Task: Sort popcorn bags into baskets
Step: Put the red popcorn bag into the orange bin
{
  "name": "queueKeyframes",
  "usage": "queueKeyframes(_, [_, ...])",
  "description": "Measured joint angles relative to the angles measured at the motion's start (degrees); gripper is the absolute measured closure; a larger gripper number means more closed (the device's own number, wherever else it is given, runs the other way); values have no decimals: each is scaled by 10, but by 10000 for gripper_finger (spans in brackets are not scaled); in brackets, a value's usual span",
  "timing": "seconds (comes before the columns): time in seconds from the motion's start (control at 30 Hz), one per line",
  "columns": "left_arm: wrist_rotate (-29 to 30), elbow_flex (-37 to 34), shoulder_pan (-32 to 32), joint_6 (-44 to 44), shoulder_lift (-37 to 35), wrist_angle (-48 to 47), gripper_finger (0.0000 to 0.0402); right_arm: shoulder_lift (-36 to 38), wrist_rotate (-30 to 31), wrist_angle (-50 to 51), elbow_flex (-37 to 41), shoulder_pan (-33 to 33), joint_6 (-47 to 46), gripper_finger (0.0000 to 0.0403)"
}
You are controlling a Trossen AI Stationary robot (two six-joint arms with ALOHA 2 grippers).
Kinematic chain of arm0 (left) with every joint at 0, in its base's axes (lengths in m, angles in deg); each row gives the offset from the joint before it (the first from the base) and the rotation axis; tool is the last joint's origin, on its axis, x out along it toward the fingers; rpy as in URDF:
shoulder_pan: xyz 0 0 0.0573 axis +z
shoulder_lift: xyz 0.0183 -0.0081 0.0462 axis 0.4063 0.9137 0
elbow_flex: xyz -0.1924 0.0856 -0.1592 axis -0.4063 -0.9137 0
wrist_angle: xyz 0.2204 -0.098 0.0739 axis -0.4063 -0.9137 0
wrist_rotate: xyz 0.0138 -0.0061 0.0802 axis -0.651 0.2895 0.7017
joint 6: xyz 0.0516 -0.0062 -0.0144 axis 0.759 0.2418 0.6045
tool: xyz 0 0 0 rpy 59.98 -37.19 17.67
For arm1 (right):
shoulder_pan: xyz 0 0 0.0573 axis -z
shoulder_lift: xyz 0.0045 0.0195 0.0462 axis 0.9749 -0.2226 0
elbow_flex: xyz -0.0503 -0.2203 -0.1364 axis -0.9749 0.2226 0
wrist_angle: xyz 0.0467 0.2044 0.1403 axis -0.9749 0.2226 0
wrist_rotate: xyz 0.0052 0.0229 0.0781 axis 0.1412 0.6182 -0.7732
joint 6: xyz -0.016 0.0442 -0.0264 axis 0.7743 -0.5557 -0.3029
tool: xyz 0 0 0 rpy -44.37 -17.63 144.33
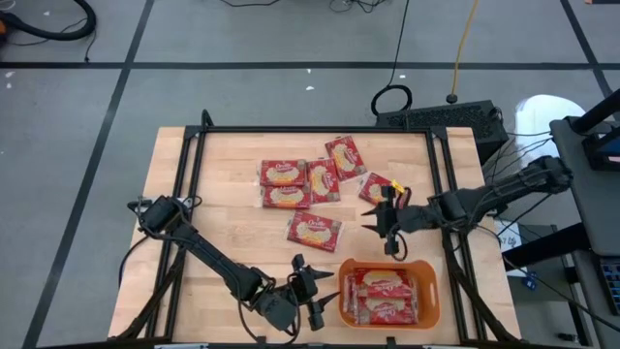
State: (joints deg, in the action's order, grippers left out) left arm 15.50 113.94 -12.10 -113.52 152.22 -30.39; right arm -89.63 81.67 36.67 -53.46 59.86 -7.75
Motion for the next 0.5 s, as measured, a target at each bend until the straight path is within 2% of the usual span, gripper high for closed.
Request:
queueKeyframes(0.1, [0, 0, -2, -3, 0, -1, 163, 5, -27, -25, 26, 18, -2, 275])
queueKeyframes(0.5, [0, 0, 1, 25, 0, -16, 163, 7, -25, -25, 95, 23, -59, 275])
